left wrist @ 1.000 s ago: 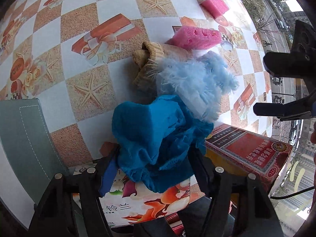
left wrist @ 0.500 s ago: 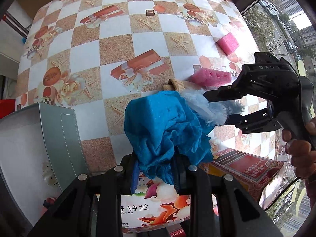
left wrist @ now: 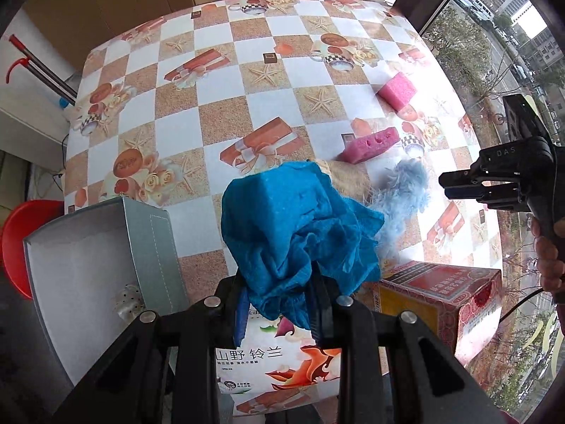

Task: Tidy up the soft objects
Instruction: 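Lift the fluffy duster with the right tool while the left tool holds the blue cloth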

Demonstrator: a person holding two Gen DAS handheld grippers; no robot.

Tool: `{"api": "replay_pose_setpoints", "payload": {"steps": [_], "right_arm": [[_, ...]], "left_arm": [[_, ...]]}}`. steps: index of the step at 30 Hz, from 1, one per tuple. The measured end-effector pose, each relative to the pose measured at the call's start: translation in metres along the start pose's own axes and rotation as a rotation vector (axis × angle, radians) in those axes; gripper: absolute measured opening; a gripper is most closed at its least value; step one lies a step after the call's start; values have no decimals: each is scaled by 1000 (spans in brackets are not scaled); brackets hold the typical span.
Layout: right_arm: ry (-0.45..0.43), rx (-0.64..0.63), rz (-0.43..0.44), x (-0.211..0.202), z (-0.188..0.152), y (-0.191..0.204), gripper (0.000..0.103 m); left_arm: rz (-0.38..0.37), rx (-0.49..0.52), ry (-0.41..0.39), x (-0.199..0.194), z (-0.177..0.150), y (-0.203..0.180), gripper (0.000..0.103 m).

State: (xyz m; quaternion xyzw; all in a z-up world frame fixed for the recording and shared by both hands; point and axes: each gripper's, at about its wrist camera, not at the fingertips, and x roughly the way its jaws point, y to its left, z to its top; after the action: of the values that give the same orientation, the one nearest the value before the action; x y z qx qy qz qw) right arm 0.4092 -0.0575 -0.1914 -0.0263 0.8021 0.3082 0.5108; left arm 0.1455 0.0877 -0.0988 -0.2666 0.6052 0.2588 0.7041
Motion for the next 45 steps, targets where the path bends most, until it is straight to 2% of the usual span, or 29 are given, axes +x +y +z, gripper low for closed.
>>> {"api": "replay_pose_setpoints", "payload": {"steps": [1, 2, 3, 4, 5, 8, 11, 13, 15, 18, 20, 21, 22, 24, 26, 30, 34, 37, 43, 45], "right_arm": [[-5, -9, -24, -2, 0, -7, 30], [22, -12, -17, 0, 0, -12, 53], [58, -11, 7, 5, 0, -15, 87], [85, -12, 41, 11, -1, -14, 97], [90, -21, 63, 14, 0, -10, 98], [119, -48, 45, 33, 8, 6, 98], [207, -43, 0, 62, 18, 17, 98], [254, -91, -94, 79, 20, 25, 98], [259, -163, -232, 88, 19, 30, 98], [205, -223, -377, 82, 18, 18, 98], [148, -216, -468, 69, 22, -4, 98], [121, -184, -485, 60, 25, -20, 98], [101, -135, -460, 50, 27, -35, 98], [59, -36, -330, 30, 25, -59, 98], [27, 0, -247, 19, 16, -69, 98], [-6, -57, -209, 24, -2, -59, 98], [-84, -167, -163, 15, -18, -29, 98], [-73, -191, -152, 12, -27, -22, 98], [30, 171, 113, 27, -25, -64, 98], [79, 237, 161, 43, -19, -68, 98]], "left_arm": [[0, 2, -1, -1, -2, 0, 30], [1, 4, -1, -2, -3, 0, 30], [2, 5, -2, -3, -5, 0, 30], [1, 6, -2, -4, -6, 0, 30], [3, 6, -1, -4, -7, 0, 30], [15, 12, 1, -7, -11, -1, 30], [26, 17, -3, -10, -14, -4, 31], [34, 20, -4, -12, -17, -6, 31], [38, 22, -3, -13, -19, -7, 31], [36, 27, -5, -14, -22, -9, 31], [30, 27, -1, -12, -23, -10, 31], [27, 26, 0, -11, -23, -11, 31], [23, 26, 0, -10, -23, -12, 31], [18, 27, -2, -9, -22, -14, 31], [13, 33, 2, -8, -20, -17, 31], [20, 56, 0, -10, -18, -23, 31], [33, 71, -15, -17, -18, -23, 31], [36, 64, -15, -18, -19, -20, 31], [25, 51, -6, -15, -23, -18, 31], [27, 58, -3, -14, -26, -19, 31]]}}
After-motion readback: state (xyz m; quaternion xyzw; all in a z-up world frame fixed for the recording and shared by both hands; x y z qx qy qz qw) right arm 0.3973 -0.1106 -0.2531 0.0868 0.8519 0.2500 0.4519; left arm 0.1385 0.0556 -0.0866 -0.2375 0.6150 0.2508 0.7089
